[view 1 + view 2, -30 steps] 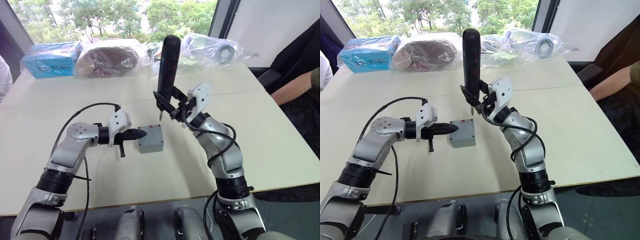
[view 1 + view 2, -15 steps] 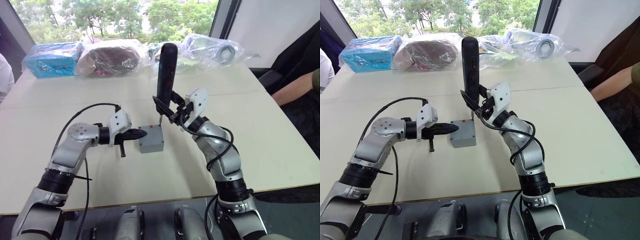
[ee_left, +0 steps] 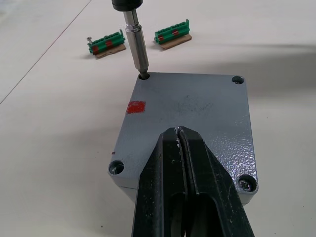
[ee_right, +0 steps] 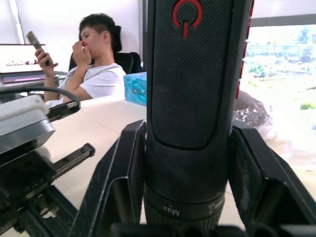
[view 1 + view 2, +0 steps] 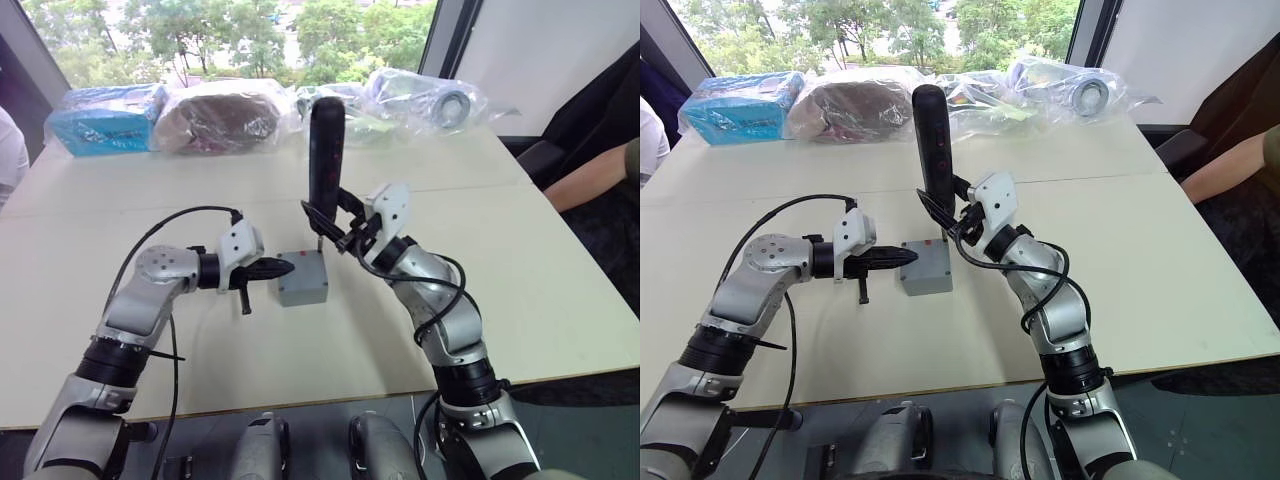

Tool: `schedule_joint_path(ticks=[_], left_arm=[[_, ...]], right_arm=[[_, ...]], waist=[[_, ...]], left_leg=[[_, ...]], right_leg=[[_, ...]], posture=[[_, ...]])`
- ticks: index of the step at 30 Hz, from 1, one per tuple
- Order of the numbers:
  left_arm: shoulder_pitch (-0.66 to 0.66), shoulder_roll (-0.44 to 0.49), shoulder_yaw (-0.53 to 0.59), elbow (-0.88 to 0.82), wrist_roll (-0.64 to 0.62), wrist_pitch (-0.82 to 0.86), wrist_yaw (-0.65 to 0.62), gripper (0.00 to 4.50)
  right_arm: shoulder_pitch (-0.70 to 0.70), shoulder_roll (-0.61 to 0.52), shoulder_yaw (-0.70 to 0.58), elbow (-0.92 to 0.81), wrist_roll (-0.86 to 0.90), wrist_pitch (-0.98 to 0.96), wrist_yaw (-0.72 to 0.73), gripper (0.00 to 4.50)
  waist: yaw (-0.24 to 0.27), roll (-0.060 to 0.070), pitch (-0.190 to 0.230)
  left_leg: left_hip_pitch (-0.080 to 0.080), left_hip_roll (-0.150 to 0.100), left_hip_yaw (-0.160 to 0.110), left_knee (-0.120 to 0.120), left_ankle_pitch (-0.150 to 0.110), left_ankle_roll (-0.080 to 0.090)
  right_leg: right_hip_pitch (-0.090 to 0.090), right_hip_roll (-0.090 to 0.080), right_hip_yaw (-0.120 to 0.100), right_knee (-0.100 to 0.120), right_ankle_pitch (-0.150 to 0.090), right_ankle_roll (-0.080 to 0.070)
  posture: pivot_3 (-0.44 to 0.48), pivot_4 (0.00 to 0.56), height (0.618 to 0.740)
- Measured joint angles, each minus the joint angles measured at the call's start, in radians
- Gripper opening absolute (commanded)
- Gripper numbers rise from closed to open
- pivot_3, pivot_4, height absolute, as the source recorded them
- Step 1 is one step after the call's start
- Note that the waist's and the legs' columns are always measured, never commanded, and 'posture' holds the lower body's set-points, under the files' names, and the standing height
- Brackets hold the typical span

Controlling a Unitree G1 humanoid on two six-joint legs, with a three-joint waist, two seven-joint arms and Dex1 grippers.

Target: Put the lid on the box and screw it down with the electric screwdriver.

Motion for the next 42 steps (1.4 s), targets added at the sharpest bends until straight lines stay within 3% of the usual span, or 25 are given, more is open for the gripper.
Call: schedule_joint_path(ticks=[9,17,24,37,42], left_arm=[[0.0,-0.005,-0.018,0.015,0.015,-0.001,0.0,0.0],[0.002,-0.01,-0.027,0.024,0.022,0.0,-0.001,0.0],[0.003,-0.013,-0.031,0.035,0.029,-0.001,-0.001,0.0],[0.001,-0.022,-0.031,0.038,0.043,-0.013,-0.006,0.0],[-0.003,-0.019,-0.028,0.02,0.04,-0.012,-0.014,0.0]], right_arm=[[0.0,-0.009,0.027,0.032,-0.024,0.018,-0.029,1.74],[0.003,-0.012,0.044,0.033,-0.035,0.064,-0.056,1.74],[0.004,-0.014,0.044,0.026,-0.034,0.101,-0.063,1.74],[-0.008,-0.015,0.021,0.015,-0.017,0.109,-0.065,1.74],[-0.067,-0.011,-0.064,-0.029,0.094,0.266,-0.102,1.74]], waist=[[0.001,-0.002,-0.006],[0.001,-0.004,-0.021],[0.001,-0.009,-0.026],[0.002,-0.009,-0.029],[0.003,-0.006,-0.024]], left_leg=[[0.018,0.001,0.0,-0.003,0.0,0.0],[0.021,0.001,-0.002,-0.004,-0.001,0.0],[0.032,0.0,-0.002,-0.013,-0.001,0.0],[0.032,0.001,-0.003,-0.016,-0.001,0.0],[0.022,0.001,-0.002,-0.016,0.0,0.0]], right_leg=[[0.018,0.0,0.0,-0.003,-0.002,-0.004],[0.021,-0.002,0.0,-0.003,-0.003,-0.004],[0.029,-0.006,0.0,-0.006,-0.006,-0.008],[0.028,-0.007,0.0,-0.008,-0.007,-0.01],[0.018,-0.008,0.0,-0.007,-0.007,-0.01]], posture=[[0.0,0.15,0.74],[0.0,0.15,0.74],[0.0,0.15,0.74],[0.0,0.15,0.74],[0.0,0.15,0.74]])
